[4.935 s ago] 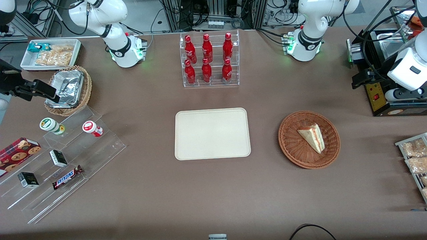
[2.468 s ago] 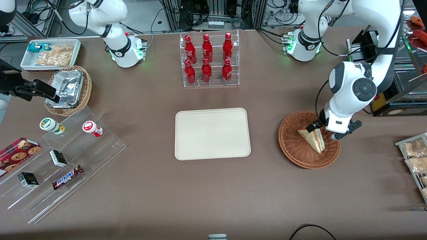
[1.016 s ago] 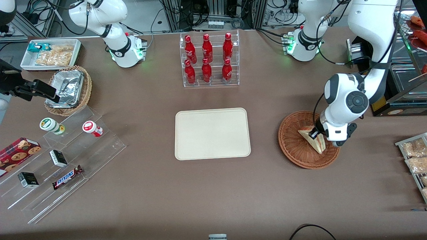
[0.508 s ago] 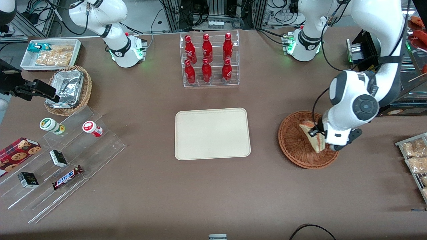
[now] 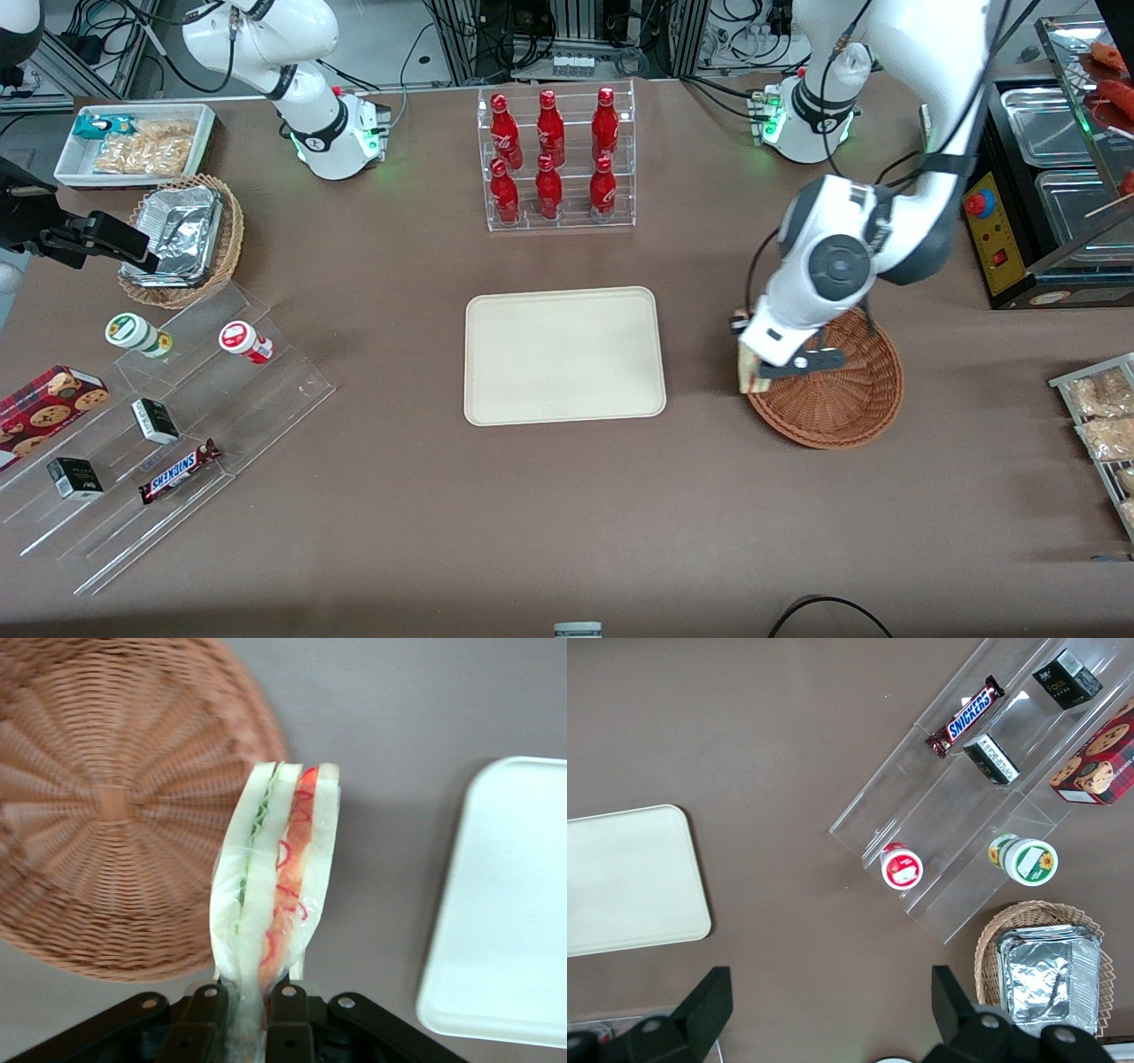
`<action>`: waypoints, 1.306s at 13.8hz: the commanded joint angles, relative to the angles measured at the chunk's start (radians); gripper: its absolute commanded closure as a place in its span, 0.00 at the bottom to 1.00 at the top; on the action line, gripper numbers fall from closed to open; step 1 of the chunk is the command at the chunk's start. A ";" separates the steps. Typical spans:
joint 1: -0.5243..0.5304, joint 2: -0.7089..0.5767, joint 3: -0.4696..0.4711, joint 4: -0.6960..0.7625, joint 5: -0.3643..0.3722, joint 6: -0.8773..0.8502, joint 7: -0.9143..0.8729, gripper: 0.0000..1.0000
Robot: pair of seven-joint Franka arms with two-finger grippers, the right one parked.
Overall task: Place sandwich from basket to tray
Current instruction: 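Lift the sandwich and carry it over the cream tray, then lower the sandwich onto the tray and open the left gripper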
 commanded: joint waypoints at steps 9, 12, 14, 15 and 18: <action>-0.288 0.380 0.001 0.474 -0.048 -0.025 -0.411 0.95; -0.331 0.469 -0.006 0.592 -0.060 -0.030 -0.475 0.96; -0.342 0.518 -0.034 0.655 -0.060 -0.041 -0.504 0.96; -0.343 0.536 -0.043 0.677 -0.059 -0.045 -0.515 0.96; -0.360 0.556 -0.046 0.697 -0.056 -0.045 -0.528 0.96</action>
